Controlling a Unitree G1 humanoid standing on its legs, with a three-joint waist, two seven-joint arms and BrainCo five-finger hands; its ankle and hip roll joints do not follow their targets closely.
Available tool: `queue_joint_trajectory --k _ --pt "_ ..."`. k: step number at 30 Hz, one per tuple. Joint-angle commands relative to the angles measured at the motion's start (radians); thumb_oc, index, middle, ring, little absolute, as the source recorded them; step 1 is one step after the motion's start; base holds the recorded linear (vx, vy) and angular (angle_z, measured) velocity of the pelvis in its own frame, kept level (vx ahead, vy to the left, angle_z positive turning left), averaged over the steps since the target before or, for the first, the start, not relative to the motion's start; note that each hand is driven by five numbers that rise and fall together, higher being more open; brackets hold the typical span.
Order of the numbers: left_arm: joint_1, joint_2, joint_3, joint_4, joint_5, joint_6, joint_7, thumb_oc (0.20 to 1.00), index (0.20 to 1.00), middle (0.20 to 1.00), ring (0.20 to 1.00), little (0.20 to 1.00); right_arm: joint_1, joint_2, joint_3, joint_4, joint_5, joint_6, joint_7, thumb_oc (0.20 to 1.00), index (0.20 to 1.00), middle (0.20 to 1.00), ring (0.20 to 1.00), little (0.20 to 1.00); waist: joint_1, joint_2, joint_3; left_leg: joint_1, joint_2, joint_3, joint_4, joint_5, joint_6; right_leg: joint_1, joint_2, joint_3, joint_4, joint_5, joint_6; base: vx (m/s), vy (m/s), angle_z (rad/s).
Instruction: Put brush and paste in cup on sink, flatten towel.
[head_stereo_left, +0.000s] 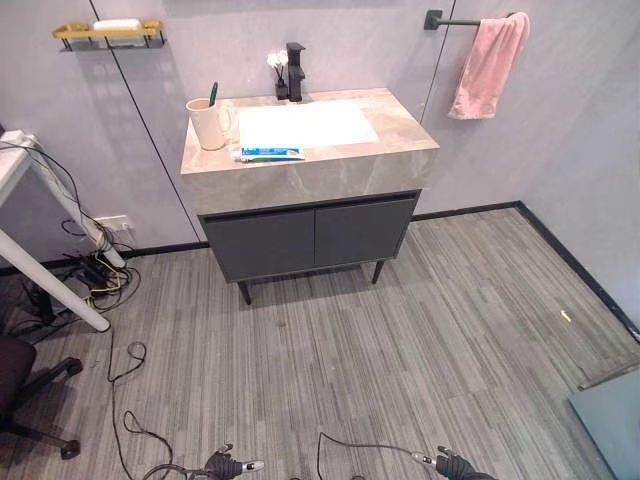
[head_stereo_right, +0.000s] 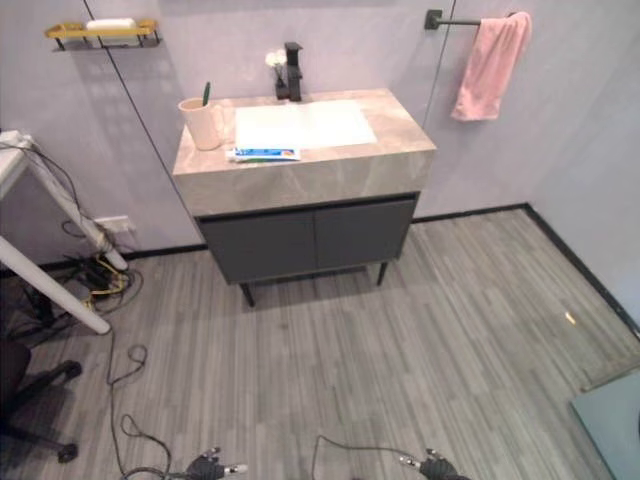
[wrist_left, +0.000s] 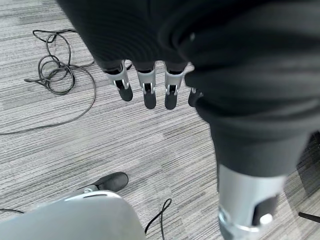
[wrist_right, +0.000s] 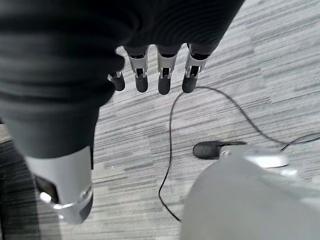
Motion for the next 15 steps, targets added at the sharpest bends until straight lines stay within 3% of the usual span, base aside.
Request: queue_joint_trajectory --k 1,9,15 --pt "-0.053 0.003 0.011 0.056 0.054 -0.020 0.011 1.000 1.000 1.000 1.000 1.000 -0.041 -0.001 0.016 0.055 -0.021 -0.012 -0.014 1.000 1.000 1.000 1.000 1.000 0.028 -0.043 -0.030 -0.017 -0.041 -0.078 0.000 -0.014 -0.005 -0.032 -0.197 0.053 0.032 0.191 0.167 0.01 0.126 0.03" --pt "-0.069 0.021 0.004 0.050 0.082 -0.018 0.013 1.000 1.000 1.000 1.000 1.000 -0.043 -0.006 0.008 0.067 -0.014 -0.010 -0.010 1.000 1.000 1.000 1.000 1.000 0.024 -0.046 -0.003 0.012 -0.063 -0.106 0.011 -0.030 0.016 -0.065 -0.204 0.053 0.158 0.217 0.146 0.02 0.110 0.10" --pt "-0.076 0.022 -0.007 0.049 0.090 -0.015 0.011 1.000 1.000 1.000 1.000 1.000 -0.046 0.000 0.018 0.075 -0.014 -0.008 -0.008 1.000 1.000 1.000 1.000 1.000 0.021 -0.048 0.015 0.025 -0.074 -0.137 0.033 -0.042 0.030 -0.094 -0.195 0.044 0.253 0.271 0.132 0.04 0.076 0.14"
